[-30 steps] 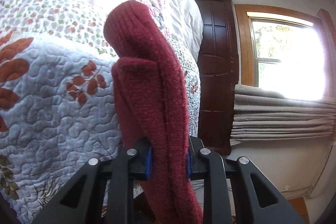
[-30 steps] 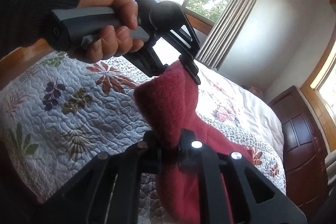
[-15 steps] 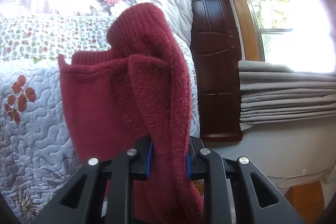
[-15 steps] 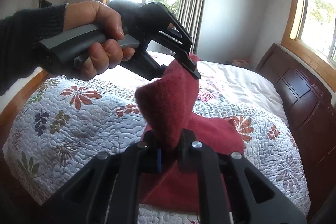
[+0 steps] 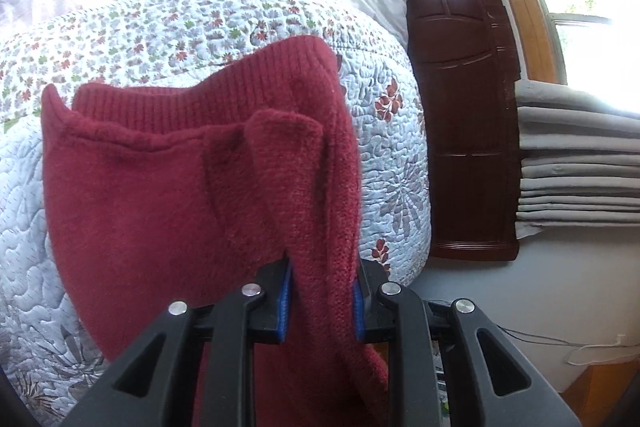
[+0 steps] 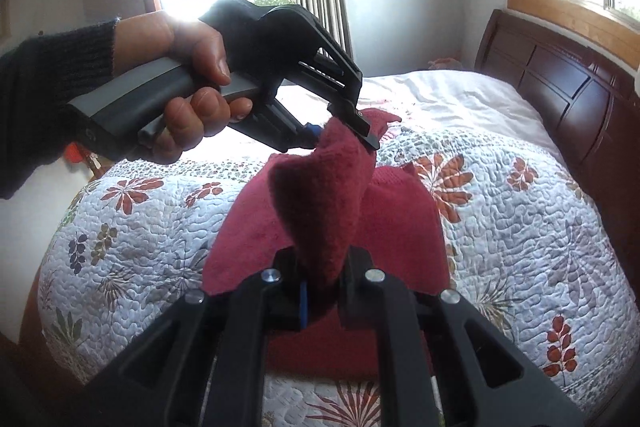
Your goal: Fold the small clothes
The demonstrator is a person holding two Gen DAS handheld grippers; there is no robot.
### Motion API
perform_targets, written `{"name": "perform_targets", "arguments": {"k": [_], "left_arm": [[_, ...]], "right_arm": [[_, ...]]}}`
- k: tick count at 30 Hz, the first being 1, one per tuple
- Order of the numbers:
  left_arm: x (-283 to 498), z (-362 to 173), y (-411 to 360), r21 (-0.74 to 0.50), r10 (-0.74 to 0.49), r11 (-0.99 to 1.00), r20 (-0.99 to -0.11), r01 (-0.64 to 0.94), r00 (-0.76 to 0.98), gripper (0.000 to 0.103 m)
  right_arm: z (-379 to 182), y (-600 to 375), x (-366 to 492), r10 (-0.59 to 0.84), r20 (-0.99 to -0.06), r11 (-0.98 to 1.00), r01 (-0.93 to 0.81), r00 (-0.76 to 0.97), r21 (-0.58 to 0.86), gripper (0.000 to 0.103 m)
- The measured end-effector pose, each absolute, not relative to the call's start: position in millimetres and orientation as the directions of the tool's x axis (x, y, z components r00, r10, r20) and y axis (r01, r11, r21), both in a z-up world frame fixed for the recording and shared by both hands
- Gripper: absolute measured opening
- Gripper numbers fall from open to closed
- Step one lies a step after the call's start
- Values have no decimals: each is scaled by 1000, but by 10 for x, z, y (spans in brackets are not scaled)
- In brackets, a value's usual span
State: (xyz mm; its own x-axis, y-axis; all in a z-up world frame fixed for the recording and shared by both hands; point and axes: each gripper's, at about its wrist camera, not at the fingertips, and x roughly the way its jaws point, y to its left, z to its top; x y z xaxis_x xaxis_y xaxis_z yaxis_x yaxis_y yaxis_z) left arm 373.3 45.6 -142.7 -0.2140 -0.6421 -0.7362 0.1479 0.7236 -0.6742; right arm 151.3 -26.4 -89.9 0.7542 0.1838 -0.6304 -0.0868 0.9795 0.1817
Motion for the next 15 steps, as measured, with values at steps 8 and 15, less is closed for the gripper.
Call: {"name": "perform_targets", "arguments": {"k": [8,15], "left_arm": [[3657,-1684,55,-574,-537,802,-813,162,-224,23],[3577,-1795,-62,-573,-549,811,-815,121,-185,48]], "right_arm": [[-1283,-654,1487,259,-643,946,-56,721,318,10],[-1707,-1018,1494,395,-624,864,-41,675,502,11]]}}
